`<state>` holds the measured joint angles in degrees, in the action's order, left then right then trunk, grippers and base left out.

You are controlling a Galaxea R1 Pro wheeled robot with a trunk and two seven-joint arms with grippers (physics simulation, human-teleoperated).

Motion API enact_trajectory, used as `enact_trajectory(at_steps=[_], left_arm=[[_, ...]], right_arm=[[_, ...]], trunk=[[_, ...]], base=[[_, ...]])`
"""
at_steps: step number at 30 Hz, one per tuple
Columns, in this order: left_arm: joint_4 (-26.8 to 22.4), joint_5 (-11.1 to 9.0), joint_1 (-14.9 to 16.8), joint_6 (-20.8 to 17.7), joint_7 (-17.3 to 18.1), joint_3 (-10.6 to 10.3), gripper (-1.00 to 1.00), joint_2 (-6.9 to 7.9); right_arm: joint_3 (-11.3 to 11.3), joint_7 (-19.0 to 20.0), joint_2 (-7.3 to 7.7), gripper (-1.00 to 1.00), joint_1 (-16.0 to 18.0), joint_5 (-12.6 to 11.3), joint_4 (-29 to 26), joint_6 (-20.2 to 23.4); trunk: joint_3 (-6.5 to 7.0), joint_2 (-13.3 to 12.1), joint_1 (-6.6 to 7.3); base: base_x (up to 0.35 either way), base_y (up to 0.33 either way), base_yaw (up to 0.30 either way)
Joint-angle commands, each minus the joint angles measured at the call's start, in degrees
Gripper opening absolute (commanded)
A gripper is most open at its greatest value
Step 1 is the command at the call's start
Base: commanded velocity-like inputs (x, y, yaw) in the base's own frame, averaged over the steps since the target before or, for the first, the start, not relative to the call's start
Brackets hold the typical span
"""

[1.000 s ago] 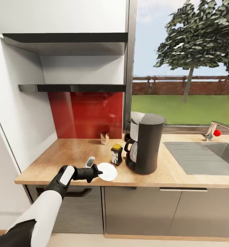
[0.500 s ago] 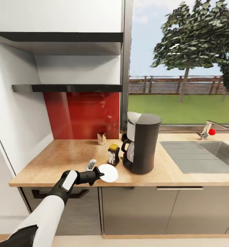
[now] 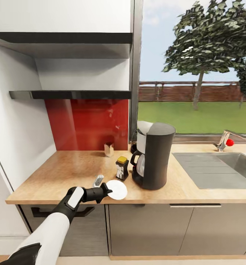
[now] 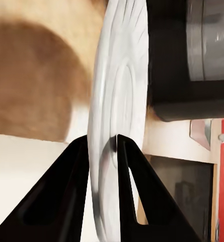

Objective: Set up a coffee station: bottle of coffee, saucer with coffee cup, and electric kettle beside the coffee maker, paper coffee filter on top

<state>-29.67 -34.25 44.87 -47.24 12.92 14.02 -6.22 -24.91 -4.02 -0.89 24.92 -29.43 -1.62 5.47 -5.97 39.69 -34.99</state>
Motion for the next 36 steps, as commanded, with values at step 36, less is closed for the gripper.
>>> enact_trajectory(at_steps=[36], left_arm=[[1.0, 0.3, -1.1, -0.2, 0.1, 0.5, -1.0, -0.37]], right_arm=[[-0.5, -0.4, 0.27, 1.0, 0.0, -0.5, 0.0, 0.2]], trunk=[[-0.1, 0.1, -0.02]], base=[[0.088, -0.033, 0.0]])
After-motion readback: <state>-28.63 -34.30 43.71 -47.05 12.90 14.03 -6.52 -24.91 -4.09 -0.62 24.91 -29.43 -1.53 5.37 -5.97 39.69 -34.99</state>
